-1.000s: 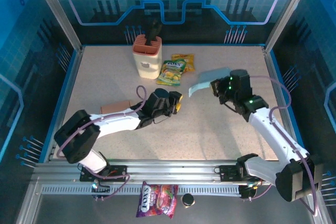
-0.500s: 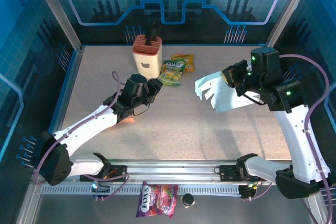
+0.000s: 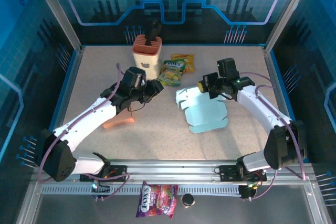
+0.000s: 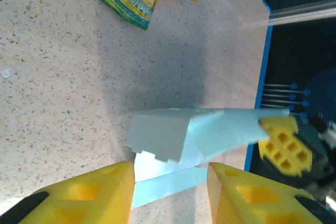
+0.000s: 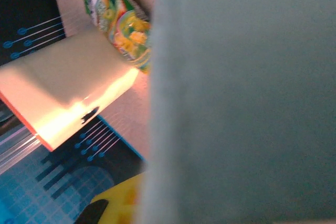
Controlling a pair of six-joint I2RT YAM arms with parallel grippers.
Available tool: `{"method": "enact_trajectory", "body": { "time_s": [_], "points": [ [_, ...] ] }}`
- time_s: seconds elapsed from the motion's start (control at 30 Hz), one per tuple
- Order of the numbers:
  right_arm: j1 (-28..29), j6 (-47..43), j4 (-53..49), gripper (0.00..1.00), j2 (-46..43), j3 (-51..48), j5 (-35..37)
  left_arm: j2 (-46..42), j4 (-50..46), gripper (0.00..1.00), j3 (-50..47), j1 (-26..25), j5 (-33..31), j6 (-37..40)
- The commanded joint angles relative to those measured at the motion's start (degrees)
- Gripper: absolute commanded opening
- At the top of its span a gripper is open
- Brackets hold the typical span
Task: Fold the paper box
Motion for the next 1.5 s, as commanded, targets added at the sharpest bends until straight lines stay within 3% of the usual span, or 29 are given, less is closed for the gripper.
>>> {"method": "enact_trajectory", "body": {
  "time_s": [0.0,0.27,0.5,0.83,1.0,1.23,1.47],
  "points": [
    [-0.7,-0.6,15.9,0.0,3.3,-2.8,-6.6,0.4,-4.3,0.4,1.0,0.1,2.1,5.6],
    [-1.1,-6.7,27.2,0.0,4.0,-10.5,-9.0,-1.5,-4.2,0.36,-3.4,0.1,1.9,9.8],
    [-1.9,-14.3,31.2,0.0,6.2,-14.8,-13.1,-2.4,-1.0,0.35,-9.2,0.5,2.1,13.2],
    [-2.4,-18.7,37.4,0.0,9.8,-16.9,-16.2,1.1,8.2,0.33,-14.1,0.9,6.0,25.2],
    [-2.4,-19.3,37.2,0.0,10.2,-16.8,-16.4,6.1,8.8,0.34,-11.6,1.1,6.1,29.3],
    [-2.2,-18.4,37.5,0.0,10.4,-17.4,-16.1,11.8,9.9,0.41,-4.2,1.6,7.4,29.1],
    [-2.1,-16.8,39.8,0.0,10.9,-17.4,-15.9,15.7,2.0,0.53,2.9,0.6,6.9,32.9]
  ]
}}
